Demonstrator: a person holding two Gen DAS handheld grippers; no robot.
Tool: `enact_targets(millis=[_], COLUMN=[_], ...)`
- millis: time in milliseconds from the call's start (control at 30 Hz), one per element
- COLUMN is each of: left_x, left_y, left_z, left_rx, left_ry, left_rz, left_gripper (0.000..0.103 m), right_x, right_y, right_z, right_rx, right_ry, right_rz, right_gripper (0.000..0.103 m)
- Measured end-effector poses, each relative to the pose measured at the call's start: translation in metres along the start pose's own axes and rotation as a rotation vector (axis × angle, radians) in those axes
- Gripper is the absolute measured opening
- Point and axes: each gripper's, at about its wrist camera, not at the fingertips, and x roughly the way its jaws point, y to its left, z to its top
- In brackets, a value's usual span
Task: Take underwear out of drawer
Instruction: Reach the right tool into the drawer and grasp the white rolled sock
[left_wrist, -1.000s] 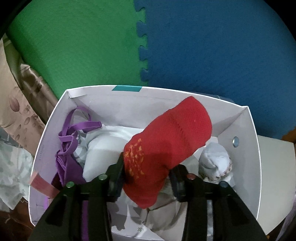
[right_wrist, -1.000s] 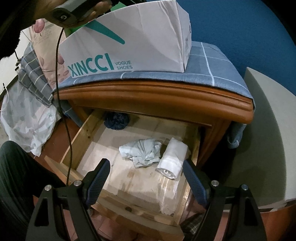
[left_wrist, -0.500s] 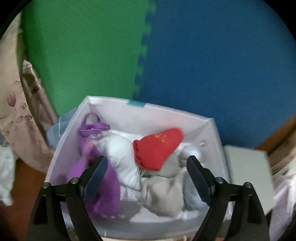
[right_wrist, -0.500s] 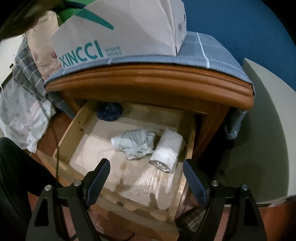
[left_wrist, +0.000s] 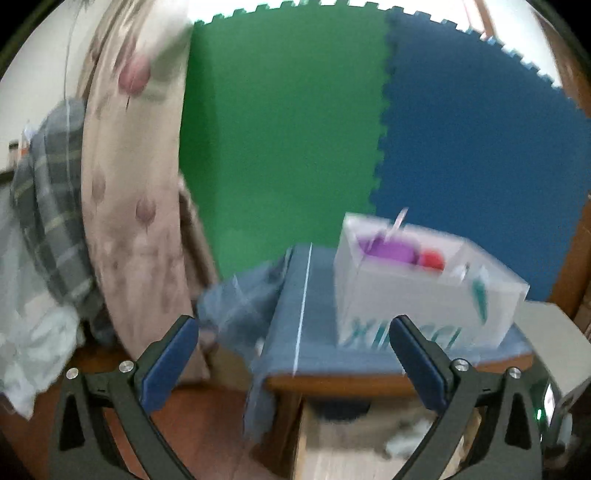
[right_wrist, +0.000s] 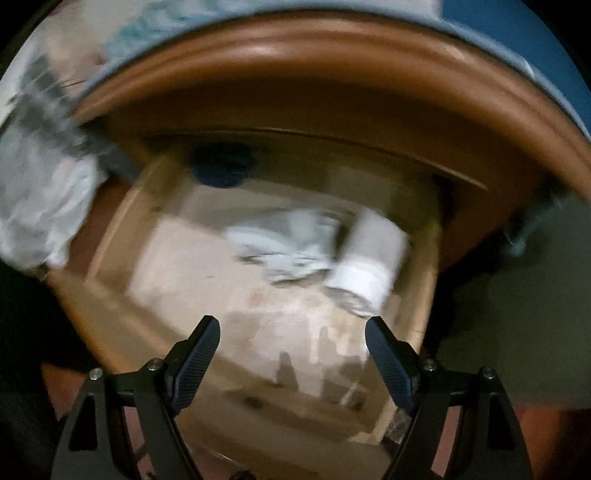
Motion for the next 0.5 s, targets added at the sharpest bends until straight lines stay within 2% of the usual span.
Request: enact_targets(millis=[33, 100, 167, 233, 400, 500], left_x=[0.001, 0.008, 0.014, 0.014, 0.011, 0.011], left_y=[0.004, 0.009, 0.013, 0.017, 0.015, 0.012], left_z=[-0.008, -0.018, -0.02, -0.021, -0.025, -0.03], left_rx=[-0.005, -0.024, -0.063, -0.094, -0.083, -0.062], left_ry=[0.0, 0.019, 0.049, 0.065, 0.068, 0.075], left_rz=[-0.005, -0.02, -0.053, -0.084, -0.096, -0.107], left_gripper=[0.103, 0.103, 0.103, 0.103, 0.103, 0.103], right_x=[0.006, 0.013, 0.019, 0.025, 0.053, 0.064], right_y=[-0.005, -0.013, -0.014, -0.004, 0.02, 0.018], right_z=[0.002, 0.006, 0.013, 0.018, 0.02, 0.024], right_rx=[0.023, 0.039, -0.002, -0.124, -0.455, -0.52], right_ry=[0.011, 0.032, 0.05, 0.052, 0.12, 0.119], right_rz=[-0.044, -0.076, -0.099, -0.16, -0.259, -0.266], right_gripper=[0.083, 0.083, 0.083, 0.083, 0.082, 0.082])
